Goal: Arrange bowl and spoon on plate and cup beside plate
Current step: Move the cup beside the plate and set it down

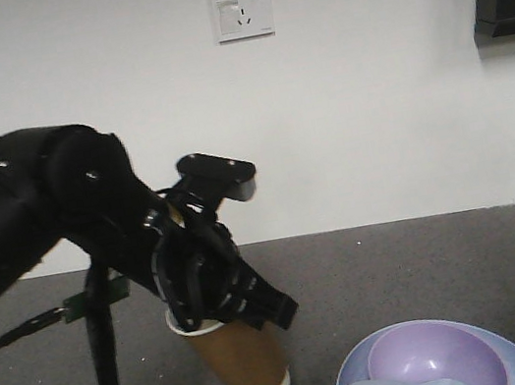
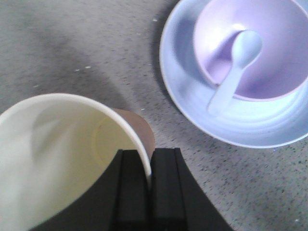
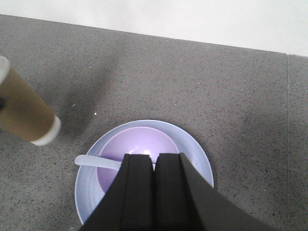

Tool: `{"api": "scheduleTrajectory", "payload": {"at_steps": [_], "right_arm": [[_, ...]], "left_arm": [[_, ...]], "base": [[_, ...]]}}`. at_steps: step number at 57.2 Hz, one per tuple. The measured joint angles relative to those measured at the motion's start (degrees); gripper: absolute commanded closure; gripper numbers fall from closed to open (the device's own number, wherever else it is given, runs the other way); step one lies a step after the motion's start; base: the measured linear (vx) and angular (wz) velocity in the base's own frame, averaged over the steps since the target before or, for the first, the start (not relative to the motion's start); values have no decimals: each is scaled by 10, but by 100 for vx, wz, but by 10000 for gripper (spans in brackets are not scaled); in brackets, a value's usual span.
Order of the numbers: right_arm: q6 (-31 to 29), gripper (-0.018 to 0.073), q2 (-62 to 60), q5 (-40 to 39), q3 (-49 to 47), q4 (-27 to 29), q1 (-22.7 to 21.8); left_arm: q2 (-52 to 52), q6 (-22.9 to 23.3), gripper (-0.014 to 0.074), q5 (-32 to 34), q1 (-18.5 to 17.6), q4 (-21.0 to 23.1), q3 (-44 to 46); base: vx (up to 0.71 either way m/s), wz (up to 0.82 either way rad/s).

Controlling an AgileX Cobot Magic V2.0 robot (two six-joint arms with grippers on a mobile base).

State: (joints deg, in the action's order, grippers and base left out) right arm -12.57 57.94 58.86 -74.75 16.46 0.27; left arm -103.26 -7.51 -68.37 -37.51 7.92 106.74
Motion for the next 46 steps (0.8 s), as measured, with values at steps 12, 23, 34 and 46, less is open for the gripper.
{"api": "scheduleTrajectory", "payload": {"at_steps": [12, 23, 34, 46], "right_arm": [[0, 568, 0, 1, 0, 0, 0], [0, 568, 0, 2, 0, 0, 0], [0, 568, 0, 2, 0, 3, 0], [0, 568, 0, 2, 0, 5, 0]], "left_arm": [[-54, 11, 596, -12, -33, -11, 29], [-81, 28, 596, -23, -34, -26, 34], [-81, 28, 561, -21, -34, -28, 34], [-81, 30, 395, -18, -34, -28, 34]], "base": [[0, 0], [0, 0], [0, 0], [0, 0]]}}
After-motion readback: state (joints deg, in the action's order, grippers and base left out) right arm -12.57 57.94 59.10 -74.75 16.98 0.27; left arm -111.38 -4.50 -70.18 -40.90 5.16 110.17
